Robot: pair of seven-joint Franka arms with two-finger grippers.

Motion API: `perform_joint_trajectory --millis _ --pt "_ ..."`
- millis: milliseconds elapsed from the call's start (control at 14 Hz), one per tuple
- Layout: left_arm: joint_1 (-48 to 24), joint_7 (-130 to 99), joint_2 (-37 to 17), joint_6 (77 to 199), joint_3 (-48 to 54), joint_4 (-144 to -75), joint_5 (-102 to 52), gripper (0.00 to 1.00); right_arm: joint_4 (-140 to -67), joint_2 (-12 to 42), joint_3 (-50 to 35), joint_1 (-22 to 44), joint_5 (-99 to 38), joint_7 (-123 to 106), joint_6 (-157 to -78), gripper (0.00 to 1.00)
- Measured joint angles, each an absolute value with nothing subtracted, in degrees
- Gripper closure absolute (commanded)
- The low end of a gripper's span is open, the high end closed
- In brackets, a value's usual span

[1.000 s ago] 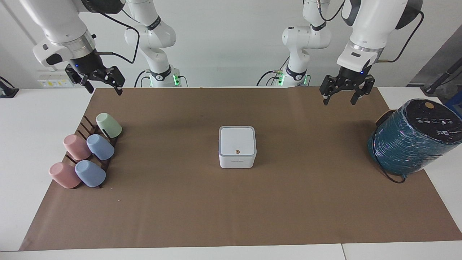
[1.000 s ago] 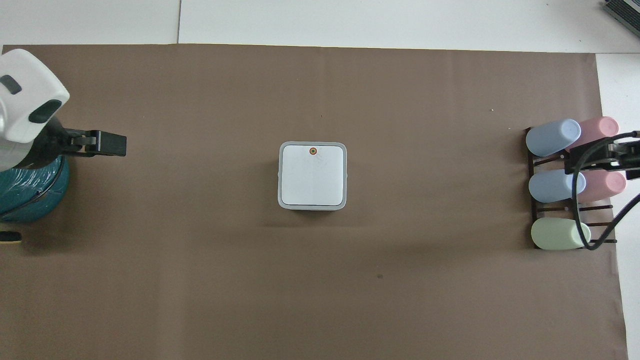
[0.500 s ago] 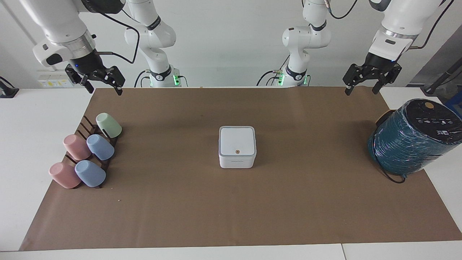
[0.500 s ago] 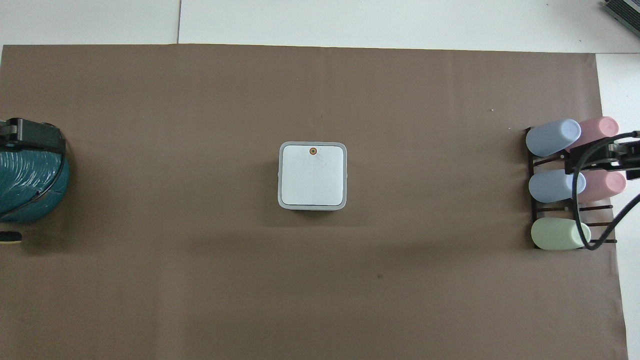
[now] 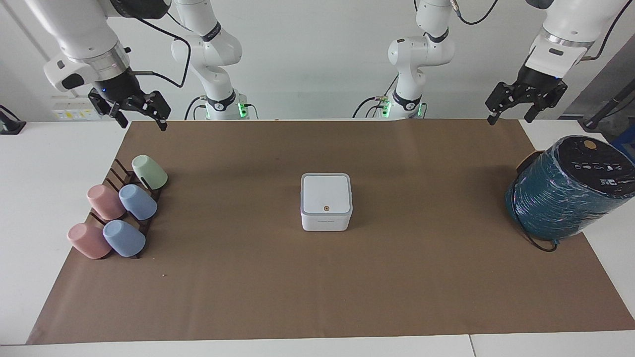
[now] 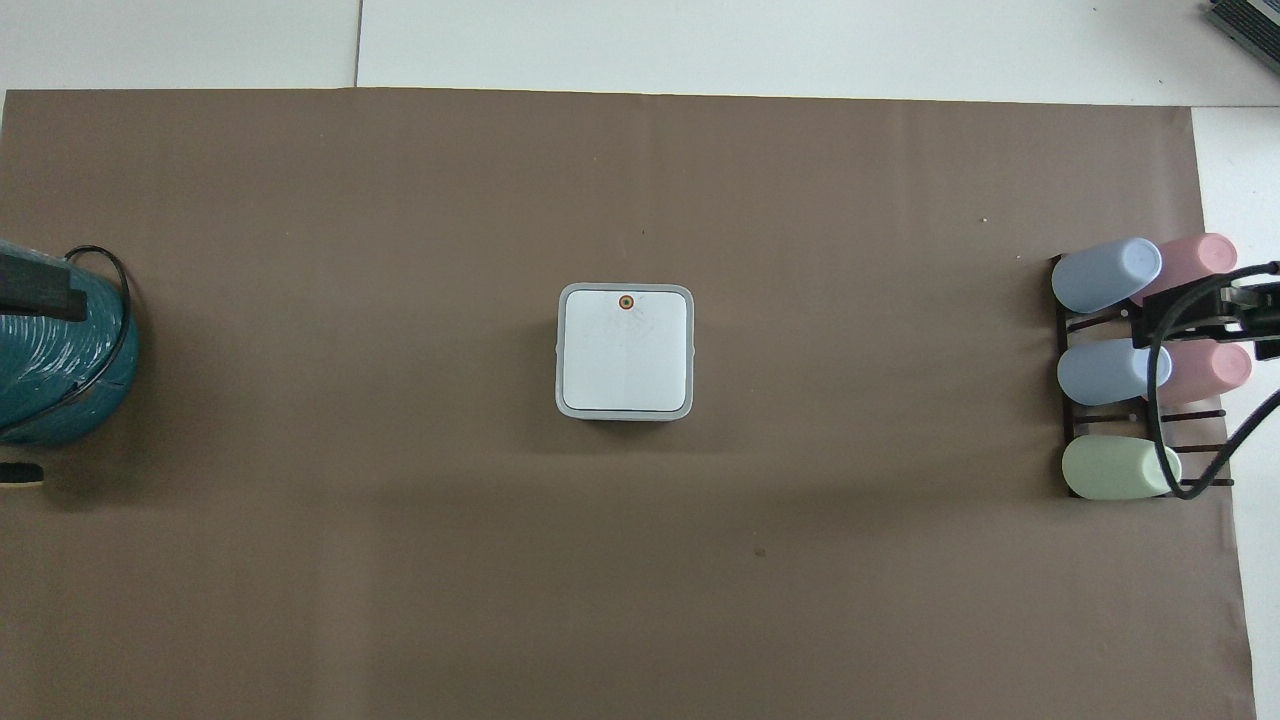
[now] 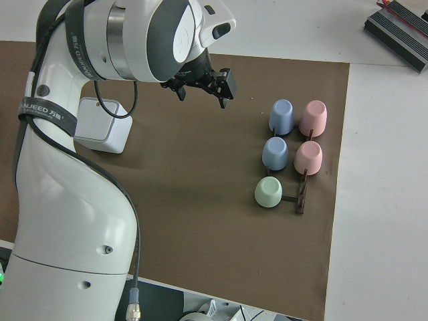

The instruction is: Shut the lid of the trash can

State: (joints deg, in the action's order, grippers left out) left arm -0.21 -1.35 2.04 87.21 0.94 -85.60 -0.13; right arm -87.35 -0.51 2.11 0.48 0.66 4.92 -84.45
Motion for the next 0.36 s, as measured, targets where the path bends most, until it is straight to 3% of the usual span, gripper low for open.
perform_joint_trajectory --millis 357 --pt "-0.21 -0.87 2.33 86.87 0.94 -86.46 -0.13 0.0 -87.35 -0.51 2.11 0.48 0.66 4.92 -84.45 0.0"
